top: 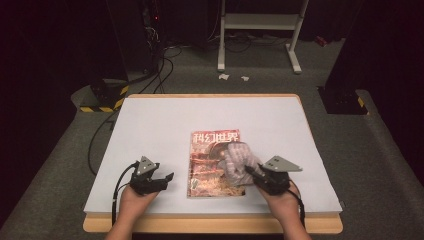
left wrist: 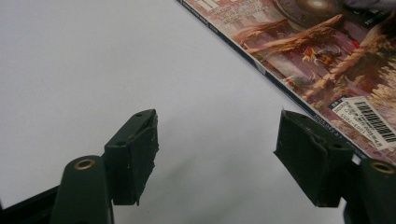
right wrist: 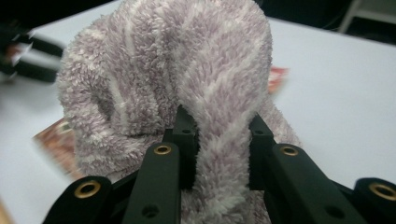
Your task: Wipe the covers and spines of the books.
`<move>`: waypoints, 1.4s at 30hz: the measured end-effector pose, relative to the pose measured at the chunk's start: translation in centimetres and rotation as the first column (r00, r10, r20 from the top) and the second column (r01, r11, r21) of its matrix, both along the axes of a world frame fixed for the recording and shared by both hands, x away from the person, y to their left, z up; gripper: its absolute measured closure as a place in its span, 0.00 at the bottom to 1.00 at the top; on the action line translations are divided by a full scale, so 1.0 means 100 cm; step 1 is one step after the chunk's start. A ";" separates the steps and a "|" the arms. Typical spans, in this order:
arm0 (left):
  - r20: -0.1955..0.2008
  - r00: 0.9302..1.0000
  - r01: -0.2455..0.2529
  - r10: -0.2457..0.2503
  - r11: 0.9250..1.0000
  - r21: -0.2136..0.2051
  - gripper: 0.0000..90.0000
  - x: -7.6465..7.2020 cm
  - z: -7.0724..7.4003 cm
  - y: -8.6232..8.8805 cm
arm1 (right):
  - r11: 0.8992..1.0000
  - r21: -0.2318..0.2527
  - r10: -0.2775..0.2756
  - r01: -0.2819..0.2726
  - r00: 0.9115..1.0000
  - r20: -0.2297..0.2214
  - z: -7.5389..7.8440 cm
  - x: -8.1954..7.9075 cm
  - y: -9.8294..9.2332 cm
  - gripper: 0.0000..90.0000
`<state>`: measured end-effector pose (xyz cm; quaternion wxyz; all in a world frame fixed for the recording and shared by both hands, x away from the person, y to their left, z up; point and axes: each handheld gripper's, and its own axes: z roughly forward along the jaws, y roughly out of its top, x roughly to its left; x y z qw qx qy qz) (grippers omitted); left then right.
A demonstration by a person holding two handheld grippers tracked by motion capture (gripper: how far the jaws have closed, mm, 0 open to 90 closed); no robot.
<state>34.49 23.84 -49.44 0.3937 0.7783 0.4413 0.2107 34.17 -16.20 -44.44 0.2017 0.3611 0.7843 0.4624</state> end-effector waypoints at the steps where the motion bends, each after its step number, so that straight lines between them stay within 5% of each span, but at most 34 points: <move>1: 0.001 1.000 -0.001 0.001 1.000 -0.001 0.33 0.000 0.000 0.000 | 1.000 0.000 0.000 0.000 1.000 0.000 0.000 0.000 0.000 0.81; 4: 0.003 1.000 -0.004 0.004 1.000 -0.003 0.33 0.000 0.001 0.002 | 0.995 -0.095 0.038 -0.044 0.997 -0.064 -0.022 -0.001 0.024 0.81; 6: 0.006 1.000 -0.005 0.005 1.000 -0.005 0.33 -0.001 0.001 0.002 | 0.993 -0.110 0.039 -0.048 0.996 -0.084 -0.027 0.000 0.027 0.81; 7: 0.004 1.000 -0.006 0.006 1.000 -0.004 0.33 0.000 0.002 0.003 | 0.985 -0.159 0.048 -0.069 0.990 -0.132 -0.042 0.002 0.033 0.80; 14: 0.000 1.000 -0.019 0.019 1.000 -0.008 0.33 0.000 0.001 0.005 | 0.982 -0.164 0.068 -0.091 0.988 -0.141 -0.042 0.002 0.048 0.80; 28: 0.000 0.999 -0.039 0.039 0.999 -0.033 0.33 0.003 0.002 0.016 | 0.949 -0.198 0.219 -0.244 0.965 -0.142 -0.042 -0.003 0.150 0.80; 35: -0.004 0.999 -0.036 0.035 0.999 -0.033 0.33 0.004 0.002 0.014 | 0.956 -0.189 0.202 -0.226 0.969 -0.140 -0.042 -0.002 0.144 0.80; 42: -0.012 1.000 -0.028 0.028 0.999 -0.023 0.33 0.005 0.000 0.011 | 0.972 -0.181 0.128 -0.151 0.983 -0.134 -0.043 -0.004 0.102 0.80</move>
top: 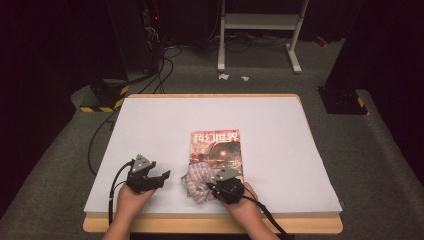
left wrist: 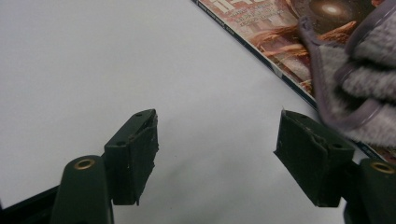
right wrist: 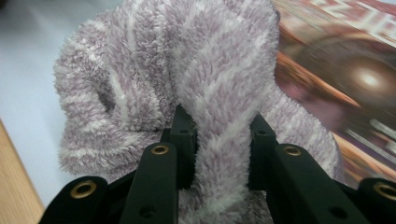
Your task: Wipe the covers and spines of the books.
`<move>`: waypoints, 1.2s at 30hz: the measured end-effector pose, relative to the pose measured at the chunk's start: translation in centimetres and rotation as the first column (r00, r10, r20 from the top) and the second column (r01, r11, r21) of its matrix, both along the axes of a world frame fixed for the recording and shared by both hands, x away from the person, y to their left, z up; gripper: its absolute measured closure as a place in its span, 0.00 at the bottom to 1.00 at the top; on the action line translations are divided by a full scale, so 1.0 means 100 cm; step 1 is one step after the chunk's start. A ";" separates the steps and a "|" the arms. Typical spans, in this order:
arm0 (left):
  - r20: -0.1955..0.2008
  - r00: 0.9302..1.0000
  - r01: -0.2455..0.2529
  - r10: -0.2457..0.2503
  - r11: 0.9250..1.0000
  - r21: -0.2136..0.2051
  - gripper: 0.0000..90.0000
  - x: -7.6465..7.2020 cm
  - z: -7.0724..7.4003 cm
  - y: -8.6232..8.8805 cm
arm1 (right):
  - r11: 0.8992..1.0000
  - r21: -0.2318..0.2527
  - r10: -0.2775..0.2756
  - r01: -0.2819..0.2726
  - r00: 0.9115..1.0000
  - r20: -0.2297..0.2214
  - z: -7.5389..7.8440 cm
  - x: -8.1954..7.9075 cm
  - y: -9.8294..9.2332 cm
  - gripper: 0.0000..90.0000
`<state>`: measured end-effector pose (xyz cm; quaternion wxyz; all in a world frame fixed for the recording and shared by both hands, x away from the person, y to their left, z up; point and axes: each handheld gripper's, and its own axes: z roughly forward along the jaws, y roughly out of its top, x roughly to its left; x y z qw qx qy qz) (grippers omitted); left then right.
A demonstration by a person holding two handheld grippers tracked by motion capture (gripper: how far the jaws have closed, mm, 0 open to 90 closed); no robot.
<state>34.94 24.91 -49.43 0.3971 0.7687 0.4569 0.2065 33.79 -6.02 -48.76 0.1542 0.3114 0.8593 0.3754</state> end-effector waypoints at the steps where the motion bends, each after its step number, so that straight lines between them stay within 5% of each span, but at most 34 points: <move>1: -0.001 1.000 0.001 -0.001 1.000 0.002 0.33 0.000 0.000 0.000 | 1.000 0.000 -0.010 0.010 1.000 0.001 0.000 0.000 -0.004 0.80; 10: -0.004 1.000 0.005 -0.005 1.000 0.006 0.33 0.001 -0.001 -0.002 | 0.992 -0.007 -0.123 0.123 0.992 0.005 0.001 -0.001 -0.057 0.79; 17: -0.005 1.000 0.005 -0.005 1.000 0.003 0.33 0.001 -0.001 -0.002 | 0.987 0.003 -0.163 0.163 0.986 0.012 0.002 -0.004 -0.077 0.79; 27: -0.006 1.000 0.002 -0.002 1.000 0.004 0.33 0.001 -0.001 -0.001 | 0.994 -0.022 -0.106 0.106 0.994 0.016 0.001 -0.006 -0.046 0.79; 36: -0.003 1.000 0.000 0.000 1.000 0.001 0.33 0.000 0.000 0.002 | 1.000 -0.021 -0.017 0.018 1.000 0.017 0.000 0.000 0.005 0.79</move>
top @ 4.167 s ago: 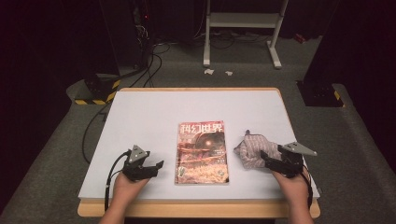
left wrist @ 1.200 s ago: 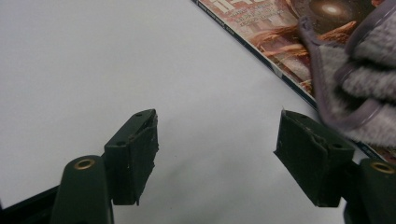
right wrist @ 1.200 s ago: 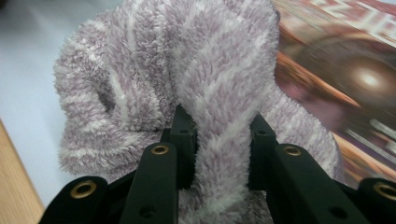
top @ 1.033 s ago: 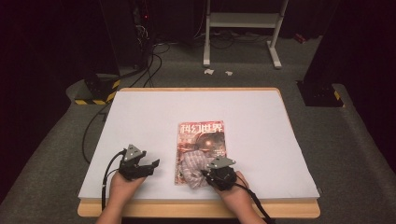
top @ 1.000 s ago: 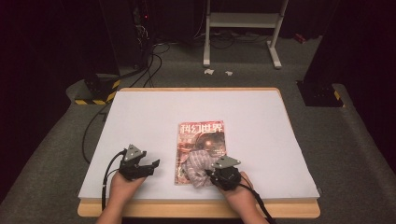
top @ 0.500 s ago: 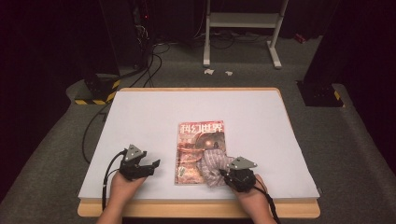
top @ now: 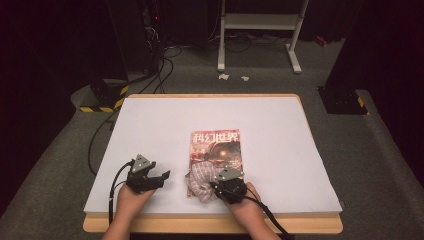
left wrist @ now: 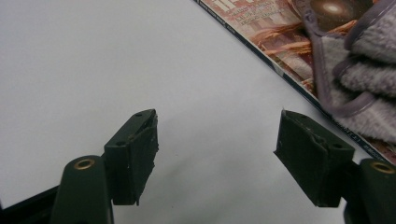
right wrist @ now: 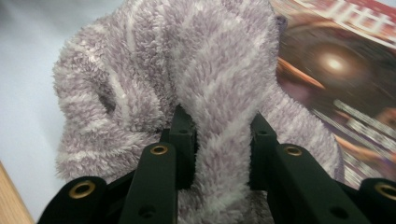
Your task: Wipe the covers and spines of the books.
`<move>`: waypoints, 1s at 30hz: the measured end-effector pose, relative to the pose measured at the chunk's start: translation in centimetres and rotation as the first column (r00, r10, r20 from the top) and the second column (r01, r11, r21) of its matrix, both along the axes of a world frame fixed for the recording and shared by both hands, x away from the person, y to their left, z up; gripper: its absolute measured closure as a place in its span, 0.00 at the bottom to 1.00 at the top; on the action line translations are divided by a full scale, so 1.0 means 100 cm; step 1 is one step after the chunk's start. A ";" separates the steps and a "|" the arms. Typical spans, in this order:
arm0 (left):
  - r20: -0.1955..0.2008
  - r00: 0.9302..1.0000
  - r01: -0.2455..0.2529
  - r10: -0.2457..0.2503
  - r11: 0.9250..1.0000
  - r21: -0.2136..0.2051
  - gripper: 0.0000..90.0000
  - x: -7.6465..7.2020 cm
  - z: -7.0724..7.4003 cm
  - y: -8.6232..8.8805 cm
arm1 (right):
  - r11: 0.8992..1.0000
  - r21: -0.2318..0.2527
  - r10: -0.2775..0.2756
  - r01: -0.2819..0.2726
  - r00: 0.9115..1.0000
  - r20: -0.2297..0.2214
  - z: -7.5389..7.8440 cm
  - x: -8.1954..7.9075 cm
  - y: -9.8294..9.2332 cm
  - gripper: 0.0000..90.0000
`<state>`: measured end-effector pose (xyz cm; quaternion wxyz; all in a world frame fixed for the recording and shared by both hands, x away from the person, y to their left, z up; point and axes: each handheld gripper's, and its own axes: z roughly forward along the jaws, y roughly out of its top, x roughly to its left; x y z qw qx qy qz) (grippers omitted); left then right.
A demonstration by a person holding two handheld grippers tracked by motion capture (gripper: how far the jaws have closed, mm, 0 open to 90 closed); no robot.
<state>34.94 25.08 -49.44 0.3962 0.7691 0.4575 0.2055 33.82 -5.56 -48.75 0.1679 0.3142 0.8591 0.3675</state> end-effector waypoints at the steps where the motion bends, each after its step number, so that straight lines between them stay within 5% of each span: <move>1: 0.003 1.000 0.000 0.000 1.000 0.001 0.33 0.000 0.000 0.001 | 1.000 0.001 0.005 -0.005 1.000 -0.002 0.000 0.000 0.004 0.79; 15: 0.011 1.000 -0.006 0.006 1.000 -0.009 0.33 0.000 0.002 0.003 | 0.997 -0.007 0.078 -0.078 0.997 -0.008 0.002 0.011 0.058 0.79; 24: 0.009 1.000 -0.002 0.002 1.000 -0.005 0.33 0.000 0.002 0.003 | 0.999 -0.006 0.047 -0.047 0.999 -0.014 0.003 0.013 0.043 0.79; 30: 0.006 1.000 0.003 -0.003 1.000 0.001 0.33 0.000 0.001 0.001 | 1.000 -0.008 -0.010 0.010 1.000 0.002 0.001 0.009 0.006 0.79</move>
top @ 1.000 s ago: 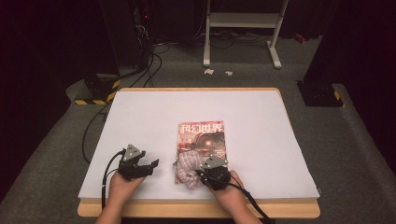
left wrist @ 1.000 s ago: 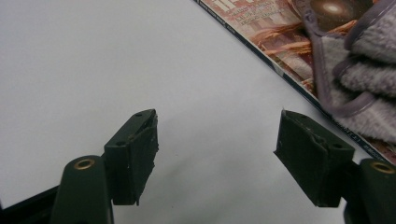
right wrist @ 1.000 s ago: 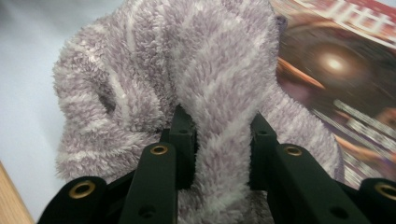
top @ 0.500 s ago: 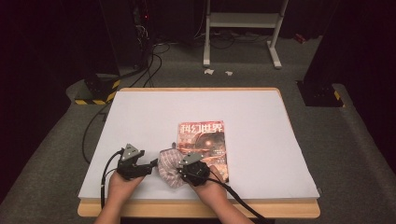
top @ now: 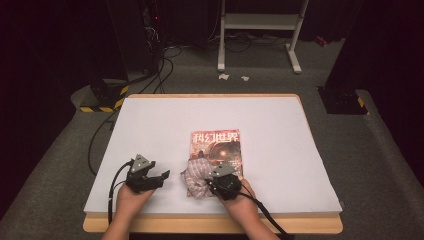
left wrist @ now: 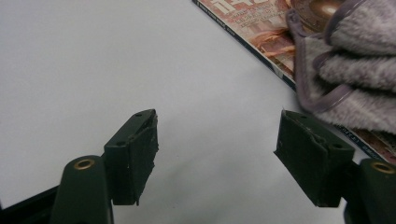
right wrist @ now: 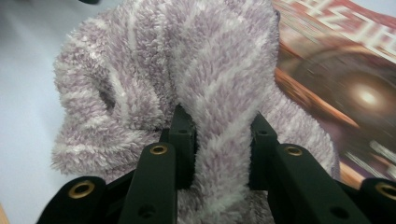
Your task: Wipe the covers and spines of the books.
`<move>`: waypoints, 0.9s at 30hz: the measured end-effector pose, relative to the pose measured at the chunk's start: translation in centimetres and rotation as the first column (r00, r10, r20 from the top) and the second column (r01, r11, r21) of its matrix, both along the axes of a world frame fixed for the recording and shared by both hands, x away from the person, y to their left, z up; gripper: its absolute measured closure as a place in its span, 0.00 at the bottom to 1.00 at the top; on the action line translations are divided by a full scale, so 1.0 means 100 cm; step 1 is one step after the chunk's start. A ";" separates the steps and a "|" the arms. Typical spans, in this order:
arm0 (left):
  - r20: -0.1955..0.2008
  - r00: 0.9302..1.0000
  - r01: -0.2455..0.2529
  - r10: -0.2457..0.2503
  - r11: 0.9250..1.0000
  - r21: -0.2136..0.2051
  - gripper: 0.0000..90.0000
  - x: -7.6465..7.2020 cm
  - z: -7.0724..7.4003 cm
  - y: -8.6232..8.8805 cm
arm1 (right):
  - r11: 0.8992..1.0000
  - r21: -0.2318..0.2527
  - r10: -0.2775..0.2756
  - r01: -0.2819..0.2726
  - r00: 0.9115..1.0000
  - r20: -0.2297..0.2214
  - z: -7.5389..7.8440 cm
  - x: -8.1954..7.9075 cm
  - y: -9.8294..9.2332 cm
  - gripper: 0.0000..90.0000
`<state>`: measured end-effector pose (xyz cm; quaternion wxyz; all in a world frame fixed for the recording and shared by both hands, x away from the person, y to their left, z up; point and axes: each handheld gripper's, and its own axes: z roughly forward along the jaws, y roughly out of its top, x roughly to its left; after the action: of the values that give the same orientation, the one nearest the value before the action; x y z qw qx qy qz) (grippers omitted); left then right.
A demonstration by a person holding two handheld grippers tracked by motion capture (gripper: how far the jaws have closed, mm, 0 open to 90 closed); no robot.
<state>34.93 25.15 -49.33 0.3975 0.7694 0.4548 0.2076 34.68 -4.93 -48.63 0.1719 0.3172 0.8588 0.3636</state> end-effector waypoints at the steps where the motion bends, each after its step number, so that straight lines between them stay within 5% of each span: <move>1: 0.000 1.000 0.002 -0.002 1.000 0.002 0.33 0.000 0.000 0.000 | 1.000 0.000 0.000 0.000 1.000 0.000 0.000 0.000 0.000 0.79; 16: -0.004 1.000 0.010 -0.010 1.000 0.006 0.32 0.001 -0.002 -0.004 | 0.992 0.000 -0.124 0.124 0.992 0.004 0.002 -0.012 -0.079 0.79; 27: -0.005 1.000 0.012 -0.012 1.000 0.004 0.32 0.001 -0.002 -0.004 | 0.983 -0.002 -0.185 0.185 0.983 0.015 0.006 0.019 -0.081 0.79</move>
<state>35.04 24.77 -49.51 0.3961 0.7735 0.4508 0.2041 36.54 -13.01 -48.02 0.2118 0.3926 0.8250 0.3470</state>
